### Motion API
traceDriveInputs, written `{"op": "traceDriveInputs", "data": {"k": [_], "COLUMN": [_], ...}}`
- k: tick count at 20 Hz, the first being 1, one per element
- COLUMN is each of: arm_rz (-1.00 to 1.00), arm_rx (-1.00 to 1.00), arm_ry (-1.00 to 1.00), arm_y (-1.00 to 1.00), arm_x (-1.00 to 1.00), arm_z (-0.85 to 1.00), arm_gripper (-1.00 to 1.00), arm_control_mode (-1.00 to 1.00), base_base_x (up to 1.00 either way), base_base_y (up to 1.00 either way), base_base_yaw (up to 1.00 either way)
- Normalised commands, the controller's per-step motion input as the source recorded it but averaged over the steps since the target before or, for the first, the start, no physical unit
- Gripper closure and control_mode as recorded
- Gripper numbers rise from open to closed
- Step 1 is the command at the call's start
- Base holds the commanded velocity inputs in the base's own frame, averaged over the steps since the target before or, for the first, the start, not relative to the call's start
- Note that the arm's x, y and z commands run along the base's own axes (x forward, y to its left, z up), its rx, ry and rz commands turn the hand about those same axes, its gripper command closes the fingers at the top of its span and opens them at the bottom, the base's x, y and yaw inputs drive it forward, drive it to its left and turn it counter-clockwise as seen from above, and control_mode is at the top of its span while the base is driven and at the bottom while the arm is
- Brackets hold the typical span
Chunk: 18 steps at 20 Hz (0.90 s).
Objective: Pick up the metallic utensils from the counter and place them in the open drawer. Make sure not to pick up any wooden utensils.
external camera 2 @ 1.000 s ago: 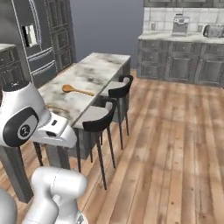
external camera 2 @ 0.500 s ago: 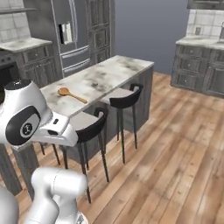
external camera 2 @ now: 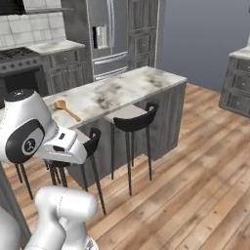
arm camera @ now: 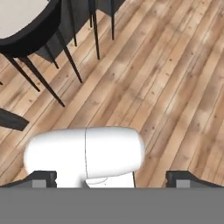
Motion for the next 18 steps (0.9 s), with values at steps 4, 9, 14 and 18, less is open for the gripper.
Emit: {"op": "traceDriveInputs", "data": {"k": [4, 9, 14, 18], "arm_rz": [0.00, 0.00, 0.00, 0.00], "arm_rx": [0.00, 0.00, 0.00, 0.00], "arm_ry": [0.00, 0.00, 0.00, 0.00], "arm_y": [0.00, 0.00, 0.00, 0.00], "arm_x": [0.00, 0.00, 0.00, 0.00], "arm_z": [0.00, 0.00, 0.00, 0.00], "arm_gripper": [-1.00, -1.00, -1.00, -1.00], "arm_control_mode": [1.00, 1.00, 1.00, 1.00], "base_base_x": [0.57, 0.59, 0.54, 0.46], "base_base_y": [-0.93, -0.89, -0.90, -0.88], "base_base_yaw": [0.61, 0.66, 0.68, 0.70]}}
